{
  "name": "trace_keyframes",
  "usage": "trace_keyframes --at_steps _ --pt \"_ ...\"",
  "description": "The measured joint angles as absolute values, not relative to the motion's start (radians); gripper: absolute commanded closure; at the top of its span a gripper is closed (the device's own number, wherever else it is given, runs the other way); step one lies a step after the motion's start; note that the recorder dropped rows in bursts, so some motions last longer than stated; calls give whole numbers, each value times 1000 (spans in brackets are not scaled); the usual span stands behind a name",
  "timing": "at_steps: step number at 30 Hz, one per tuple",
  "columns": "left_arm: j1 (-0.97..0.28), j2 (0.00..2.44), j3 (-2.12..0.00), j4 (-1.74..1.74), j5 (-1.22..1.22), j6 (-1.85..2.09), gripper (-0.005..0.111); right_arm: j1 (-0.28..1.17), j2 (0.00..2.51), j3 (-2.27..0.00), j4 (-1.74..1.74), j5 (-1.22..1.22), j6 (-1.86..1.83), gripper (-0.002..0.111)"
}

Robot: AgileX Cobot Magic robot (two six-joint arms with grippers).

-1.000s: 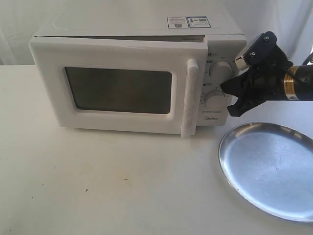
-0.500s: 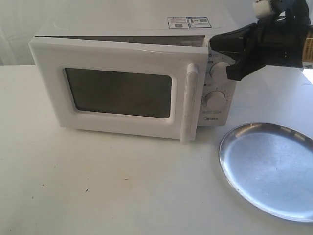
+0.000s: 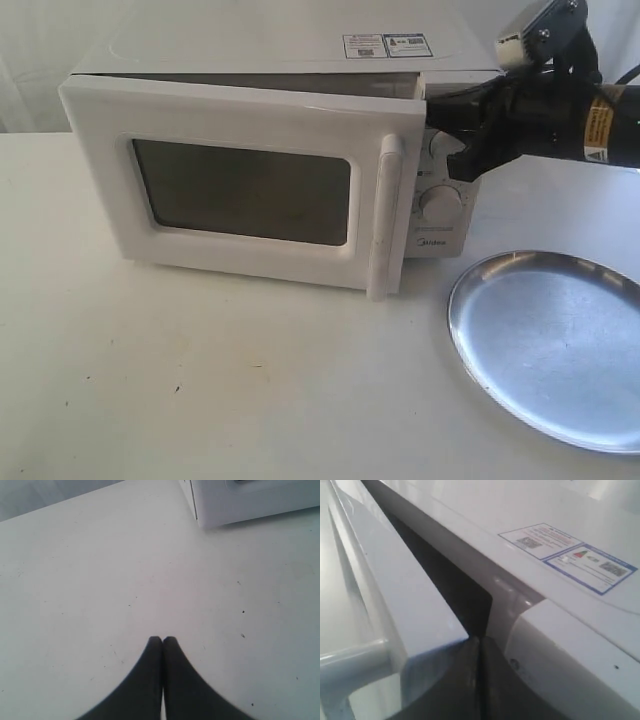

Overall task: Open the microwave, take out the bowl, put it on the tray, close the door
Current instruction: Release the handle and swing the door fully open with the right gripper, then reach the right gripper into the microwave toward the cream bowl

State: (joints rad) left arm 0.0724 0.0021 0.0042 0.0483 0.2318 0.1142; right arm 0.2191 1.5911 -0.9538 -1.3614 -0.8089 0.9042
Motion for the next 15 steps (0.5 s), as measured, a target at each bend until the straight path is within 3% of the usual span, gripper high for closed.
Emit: trace_keyframes --at_steps 10,15 --pt "72 2 4 48 232 114 107 221 1602 -954 -1625 -1181 852 108" --pt "72 2 4 48 232 114 107 221 1600 -954 -1709 -1203 826 108"
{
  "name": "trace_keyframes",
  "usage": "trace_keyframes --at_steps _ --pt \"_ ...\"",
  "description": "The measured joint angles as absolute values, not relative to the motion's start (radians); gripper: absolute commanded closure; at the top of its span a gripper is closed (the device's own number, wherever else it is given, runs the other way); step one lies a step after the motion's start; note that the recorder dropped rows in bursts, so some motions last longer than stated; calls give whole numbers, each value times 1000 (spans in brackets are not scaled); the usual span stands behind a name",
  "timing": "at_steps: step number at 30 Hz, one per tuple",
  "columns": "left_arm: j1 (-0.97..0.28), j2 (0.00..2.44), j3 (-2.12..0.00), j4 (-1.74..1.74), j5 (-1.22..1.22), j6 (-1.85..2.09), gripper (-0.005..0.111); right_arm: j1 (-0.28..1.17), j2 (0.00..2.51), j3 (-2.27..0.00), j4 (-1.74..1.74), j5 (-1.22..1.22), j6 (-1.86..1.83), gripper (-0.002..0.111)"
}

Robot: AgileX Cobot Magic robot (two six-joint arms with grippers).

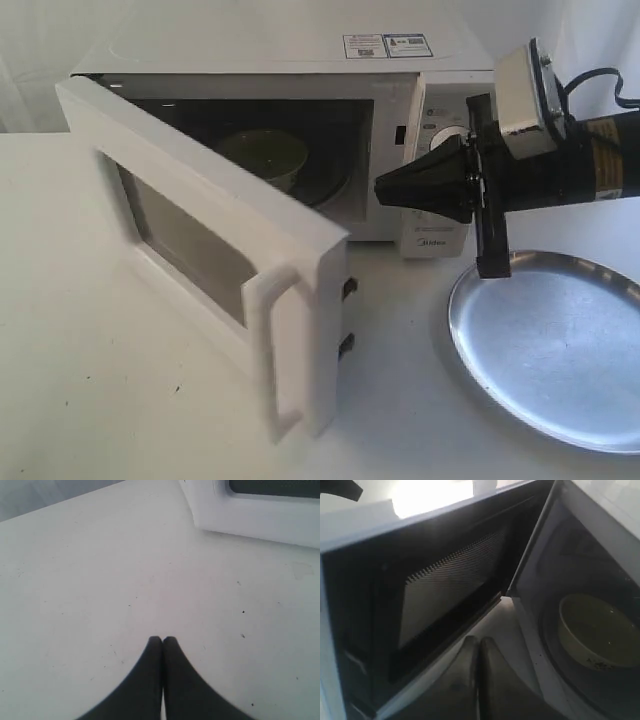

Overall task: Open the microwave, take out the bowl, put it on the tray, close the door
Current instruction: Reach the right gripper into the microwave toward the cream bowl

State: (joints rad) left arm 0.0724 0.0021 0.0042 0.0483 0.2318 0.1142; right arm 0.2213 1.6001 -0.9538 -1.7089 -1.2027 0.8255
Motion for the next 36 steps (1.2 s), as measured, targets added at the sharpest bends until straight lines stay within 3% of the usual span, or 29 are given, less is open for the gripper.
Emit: trace_keyframes --at_steps 6,10,12,15,18,23,25,28,33,36 --pt "72 2 4 48 232 114 107 272 1600 -954 -1534 -1132 765 108" --pt "72 2 4 48 232 114 107 437 1637 -956 -1360 -937 649 108" --pt "72 2 4 48 232 114 107 526 1707 -983 -1234 -818 503 108" --pt "72 2 4 48 232 114 107 595 1845 -1065 -778 -703 256 108" --pt "72 2 4 51 234 112 107 611 1945 -1134 -658 -715 190 96" --pt "72 2 4 48 232 112 107 654 2015 -1232 -679 -609 187 66" --pt "72 2 4 48 232 112 107 679 2048 -1294 -672 -578 187 61" --pt "72 2 4 48 232 112 107 705 2085 -1366 -680 -524 183 68" --pt "72 2 4 48 232 112 107 738 2140 -1421 -774 -466 86 108" --pt "72 2 4 48 232 112 107 750 2154 -1421 -805 -439 63 108"
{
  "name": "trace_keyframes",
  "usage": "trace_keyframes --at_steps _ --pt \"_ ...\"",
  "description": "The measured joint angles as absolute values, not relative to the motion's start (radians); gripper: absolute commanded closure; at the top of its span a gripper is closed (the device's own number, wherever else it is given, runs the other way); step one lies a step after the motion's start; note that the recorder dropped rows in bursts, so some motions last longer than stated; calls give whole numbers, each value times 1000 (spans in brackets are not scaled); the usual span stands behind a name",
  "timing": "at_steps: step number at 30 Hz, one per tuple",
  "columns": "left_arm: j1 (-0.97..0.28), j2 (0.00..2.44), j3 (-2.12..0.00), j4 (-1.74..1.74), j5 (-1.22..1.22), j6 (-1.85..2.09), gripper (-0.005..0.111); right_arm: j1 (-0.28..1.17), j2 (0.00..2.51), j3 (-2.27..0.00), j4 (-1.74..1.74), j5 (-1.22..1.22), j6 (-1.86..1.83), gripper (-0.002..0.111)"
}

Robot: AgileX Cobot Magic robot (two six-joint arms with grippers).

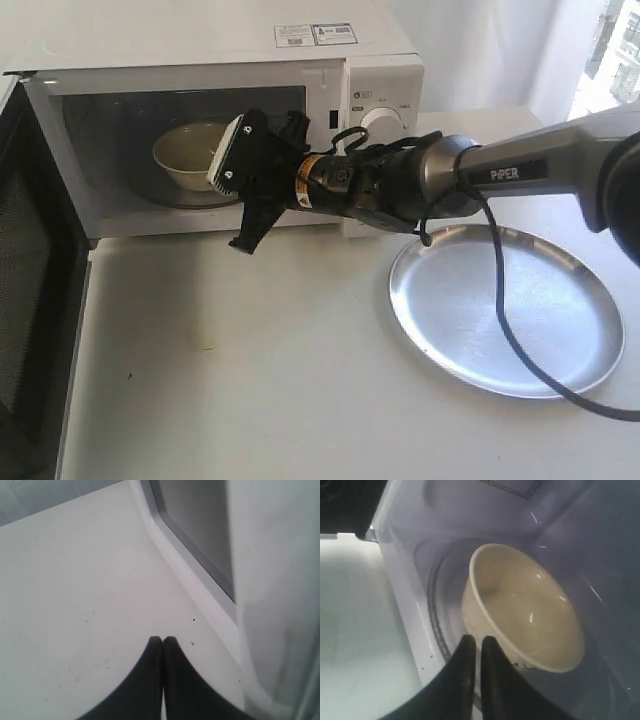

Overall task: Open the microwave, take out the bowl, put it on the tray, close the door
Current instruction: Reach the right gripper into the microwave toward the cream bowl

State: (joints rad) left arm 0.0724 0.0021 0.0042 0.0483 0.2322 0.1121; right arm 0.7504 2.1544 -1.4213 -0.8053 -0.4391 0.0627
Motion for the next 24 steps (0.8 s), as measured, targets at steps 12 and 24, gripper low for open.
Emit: trace_keyframes --at_steps 12,24 --pt "72 2 4 48 232 112 107 672 2132 -1427 -987 -782 506 108" --pt "72 2 4 48 232 112 107 666 2131 -1425 -1539 -1171 905 108"
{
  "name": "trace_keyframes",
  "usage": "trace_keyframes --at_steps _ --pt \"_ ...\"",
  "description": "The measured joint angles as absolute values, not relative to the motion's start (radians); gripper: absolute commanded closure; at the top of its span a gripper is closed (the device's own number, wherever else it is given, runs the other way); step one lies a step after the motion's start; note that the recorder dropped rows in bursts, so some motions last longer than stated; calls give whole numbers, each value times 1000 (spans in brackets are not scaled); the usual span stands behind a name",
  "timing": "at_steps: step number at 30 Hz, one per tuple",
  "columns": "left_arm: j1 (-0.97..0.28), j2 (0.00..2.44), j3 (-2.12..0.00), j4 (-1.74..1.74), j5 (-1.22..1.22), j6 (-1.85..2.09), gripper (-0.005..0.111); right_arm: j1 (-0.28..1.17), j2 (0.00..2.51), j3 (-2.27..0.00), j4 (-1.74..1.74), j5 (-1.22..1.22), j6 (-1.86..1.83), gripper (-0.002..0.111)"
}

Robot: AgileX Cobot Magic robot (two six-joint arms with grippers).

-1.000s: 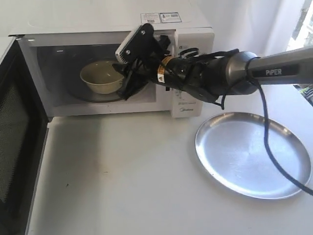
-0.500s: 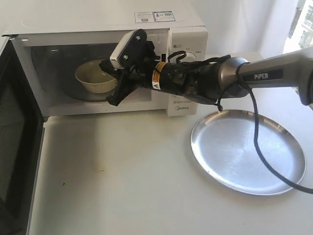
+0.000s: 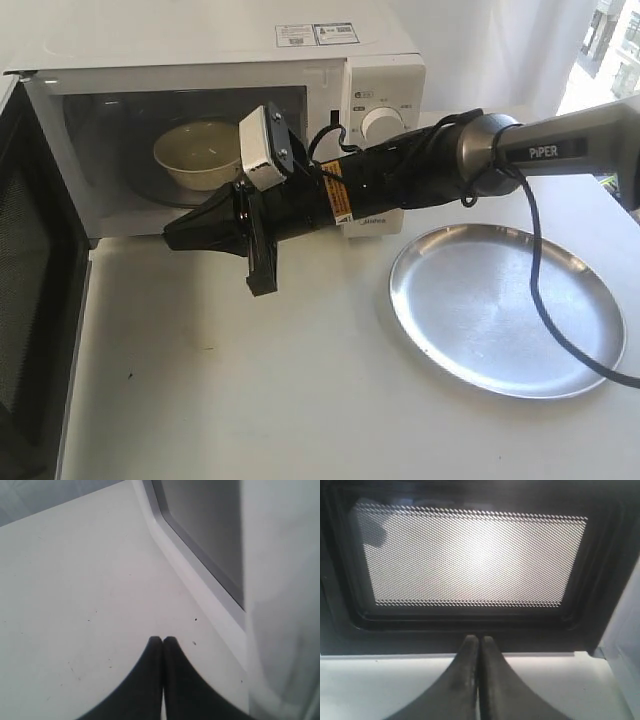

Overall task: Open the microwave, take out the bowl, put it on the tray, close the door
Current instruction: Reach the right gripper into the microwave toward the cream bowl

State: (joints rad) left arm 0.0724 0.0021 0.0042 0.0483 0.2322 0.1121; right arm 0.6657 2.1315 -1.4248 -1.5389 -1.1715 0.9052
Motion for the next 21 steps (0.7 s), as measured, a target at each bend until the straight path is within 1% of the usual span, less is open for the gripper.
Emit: trace_keyframes --at_steps 11,14,17,19,21 --pt "72 2 4 48 232 112 107 666 2085 -1425 -1544 -1188 916 108" --pt "72 2 4 48 232 112 107 666 2077 -1425 -1511 -1076 917 108" --pt "72 2 4 48 232 112 107 666 2081 -1425 -1438 -898 913 108" --pt "72 2 4 48 232 112 107 668 2088 -1425 -1373 -800 836 108" --pt "72 2 4 48 232 112 107 668 2101 -1425 -1309 -755 715 105"
